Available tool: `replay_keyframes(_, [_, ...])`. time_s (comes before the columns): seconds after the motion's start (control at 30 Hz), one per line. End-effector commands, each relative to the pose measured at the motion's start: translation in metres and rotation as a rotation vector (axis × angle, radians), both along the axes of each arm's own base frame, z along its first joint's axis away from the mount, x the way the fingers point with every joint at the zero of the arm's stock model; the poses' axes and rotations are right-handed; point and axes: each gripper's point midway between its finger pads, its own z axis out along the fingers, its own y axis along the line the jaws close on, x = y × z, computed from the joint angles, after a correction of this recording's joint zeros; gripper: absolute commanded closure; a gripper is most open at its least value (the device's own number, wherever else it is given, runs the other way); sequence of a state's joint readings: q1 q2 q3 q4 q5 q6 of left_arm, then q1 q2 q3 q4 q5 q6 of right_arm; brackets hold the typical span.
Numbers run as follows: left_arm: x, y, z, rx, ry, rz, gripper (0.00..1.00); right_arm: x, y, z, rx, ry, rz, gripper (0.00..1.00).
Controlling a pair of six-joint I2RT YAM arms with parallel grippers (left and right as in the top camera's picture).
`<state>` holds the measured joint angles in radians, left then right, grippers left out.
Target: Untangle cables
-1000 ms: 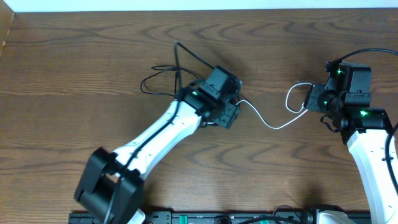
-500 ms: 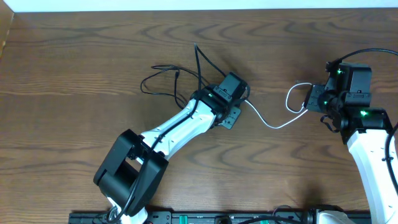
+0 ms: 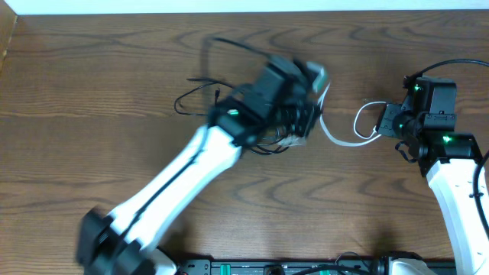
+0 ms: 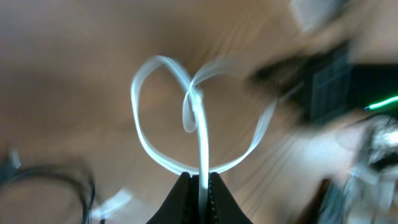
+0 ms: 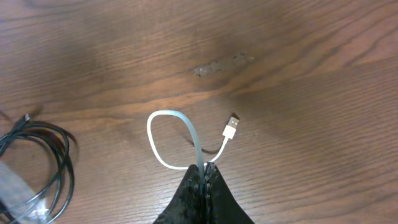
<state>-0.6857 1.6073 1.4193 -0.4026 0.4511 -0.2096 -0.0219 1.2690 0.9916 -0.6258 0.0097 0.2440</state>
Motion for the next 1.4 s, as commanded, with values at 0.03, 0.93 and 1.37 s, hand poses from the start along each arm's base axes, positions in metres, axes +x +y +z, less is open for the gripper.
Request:
replay_keyframes(0.03, [0.006, 0.019, 0.066, -0.158, -0.044, 0.080, 0.93, 0.001, -0.005, 0.004, -0.025, -0.002, -0.006, 0.99])
replay_keyframes(0.93, [0.002, -0.061, -0.065, -0.012, 0.138, 0.070, 0.18, -0.002, 0.000, 0.002, -0.004, 0.012, 0.011, 0.99])
replay_keyframes(1.37, [0.057, 0.137, -0.046, 0.257, 0.152, 0.532, 0.16, -0.006, 0.069, -0.016, 0.205, 0.078, 0.236, 0.99])
